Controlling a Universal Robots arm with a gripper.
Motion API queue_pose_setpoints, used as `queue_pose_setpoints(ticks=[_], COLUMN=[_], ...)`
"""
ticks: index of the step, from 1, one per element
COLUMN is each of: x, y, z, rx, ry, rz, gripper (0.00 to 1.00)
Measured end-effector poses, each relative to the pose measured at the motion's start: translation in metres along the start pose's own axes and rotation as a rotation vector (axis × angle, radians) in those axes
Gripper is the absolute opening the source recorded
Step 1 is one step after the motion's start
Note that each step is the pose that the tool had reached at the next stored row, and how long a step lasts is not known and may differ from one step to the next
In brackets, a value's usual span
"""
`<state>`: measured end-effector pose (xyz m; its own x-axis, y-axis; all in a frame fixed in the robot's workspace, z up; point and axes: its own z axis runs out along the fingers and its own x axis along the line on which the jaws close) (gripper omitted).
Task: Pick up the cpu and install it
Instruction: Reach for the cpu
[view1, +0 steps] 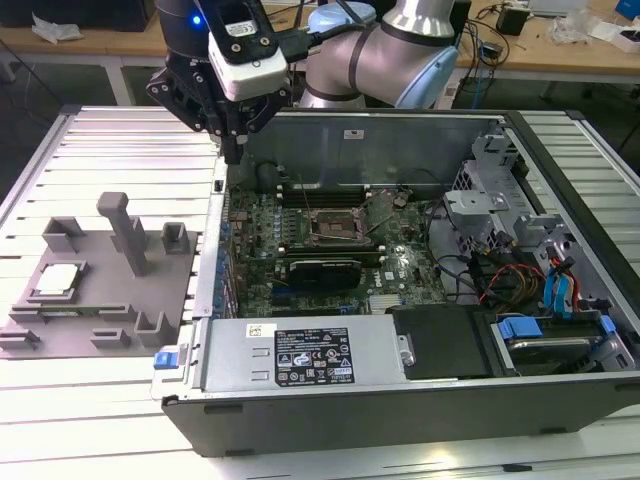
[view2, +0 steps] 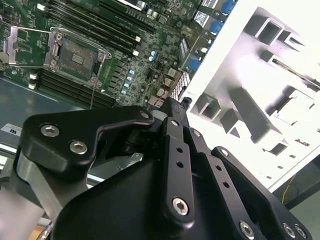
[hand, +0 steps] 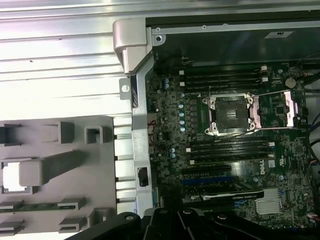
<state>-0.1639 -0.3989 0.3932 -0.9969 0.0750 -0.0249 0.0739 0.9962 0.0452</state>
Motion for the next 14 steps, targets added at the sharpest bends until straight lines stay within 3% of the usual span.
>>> queue_pose_setpoints(ticks=[7, 14], x=[0.0066, 0.0203], y=[-0.0005, -0.0015], z=[-0.0002, -0.0005], rx=[-0.0001, -0.0002], ry=[-0.0001, -0.0007], rz=[0.000, 0.000], gripper=[0.11, 0.11])
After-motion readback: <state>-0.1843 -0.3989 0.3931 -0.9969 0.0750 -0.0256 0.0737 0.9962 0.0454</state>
